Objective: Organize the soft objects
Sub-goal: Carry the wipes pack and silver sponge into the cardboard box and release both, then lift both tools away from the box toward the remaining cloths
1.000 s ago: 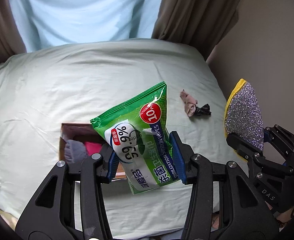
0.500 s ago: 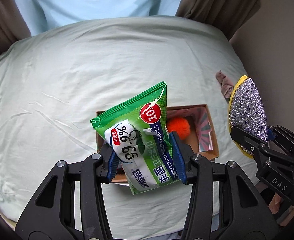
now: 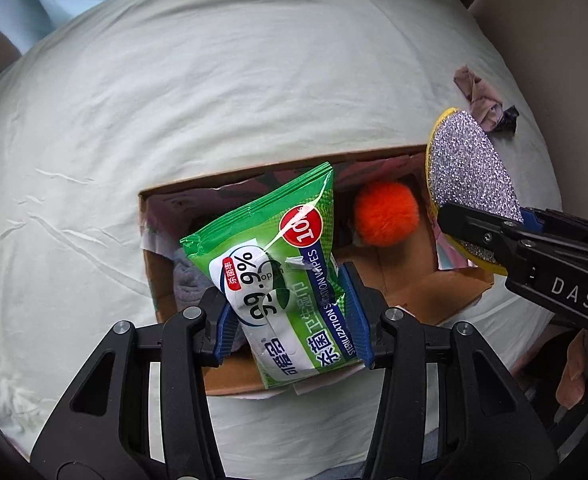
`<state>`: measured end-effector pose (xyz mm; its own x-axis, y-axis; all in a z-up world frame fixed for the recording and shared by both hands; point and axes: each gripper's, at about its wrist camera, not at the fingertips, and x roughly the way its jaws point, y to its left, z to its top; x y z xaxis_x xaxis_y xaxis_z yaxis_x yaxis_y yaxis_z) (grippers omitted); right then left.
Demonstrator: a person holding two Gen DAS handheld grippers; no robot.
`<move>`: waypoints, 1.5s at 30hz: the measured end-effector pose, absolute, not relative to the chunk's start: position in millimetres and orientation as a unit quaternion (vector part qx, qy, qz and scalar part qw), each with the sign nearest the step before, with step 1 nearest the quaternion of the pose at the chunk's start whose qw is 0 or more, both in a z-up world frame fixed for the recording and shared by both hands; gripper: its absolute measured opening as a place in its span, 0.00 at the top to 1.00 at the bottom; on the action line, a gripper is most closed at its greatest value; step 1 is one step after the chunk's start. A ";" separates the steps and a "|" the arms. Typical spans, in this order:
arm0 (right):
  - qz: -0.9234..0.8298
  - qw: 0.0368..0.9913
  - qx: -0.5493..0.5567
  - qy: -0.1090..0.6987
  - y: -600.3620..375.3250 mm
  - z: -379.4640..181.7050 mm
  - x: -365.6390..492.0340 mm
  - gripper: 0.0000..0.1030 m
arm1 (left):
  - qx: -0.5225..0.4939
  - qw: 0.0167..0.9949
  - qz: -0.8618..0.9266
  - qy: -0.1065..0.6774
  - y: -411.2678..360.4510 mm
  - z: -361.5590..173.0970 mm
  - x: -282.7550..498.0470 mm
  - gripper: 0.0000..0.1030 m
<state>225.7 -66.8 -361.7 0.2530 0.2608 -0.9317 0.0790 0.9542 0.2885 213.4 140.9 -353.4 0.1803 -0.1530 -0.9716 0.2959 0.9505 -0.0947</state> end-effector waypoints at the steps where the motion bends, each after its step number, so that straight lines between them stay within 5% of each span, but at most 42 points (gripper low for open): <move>1: 0.055 0.775 0.146 0.613 -69.1 -369.0 227.3 0.65 | 0.065 0.762 -0.151 0.626 137.6 -360.4 215.7 0.58; 9: 0.034 0.745 0.182 0.641 -81.1 -403.0 232.3 0.56 | 0.099 0.735 -0.170 0.649 120.0 -396.9 227.6 0.56; 10: 0.031 0.746 0.187 0.639 -83.0 -403.8 233.3 0.50 | 0.104 0.738 -0.173 0.643 118.1 -394.9 226.8 0.43; 11: 0.029 0.747 0.193 0.636 -84.8 -404.2 234.3 0.33 | 0.109 0.741 -0.176 0.639 116.5 -390.1 225.3 0.12; 12: 0.026 0.745 0.198 0.637 -86.6 -404.7 235.7 0.12 | 0.118 0.741 -0.176 0.637 114.7 -387.8 224.5 0.00; 14: 0.029 0.742 0.207 0.638 -88.3 -404.3 236.1 0.01 | 0.127 0.749 -0.171 0.627 116.1 -382.6 221.1 0.01; 27: 0.050 0.764 0.179 0.618 -89.7 -381.5 220.4 0.01 | 0.091 0.762 -0.153 0.623 150.1 -359.7 211.4 0.00; 45: 0.070 0.857 0.110 0.499 -76.1 -254.2 148.2 0.01 | 0.039 0.823 -0.112 0.556 190.2 -265.5 154.4 0.00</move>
<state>148.2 -76.1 -254.2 0.4930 0.2302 -0.8390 -0.0112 0.9660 0.2585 154.3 190.2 -265.5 0.3565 -0.1412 -0.9236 0.2281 0.9717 -0.0605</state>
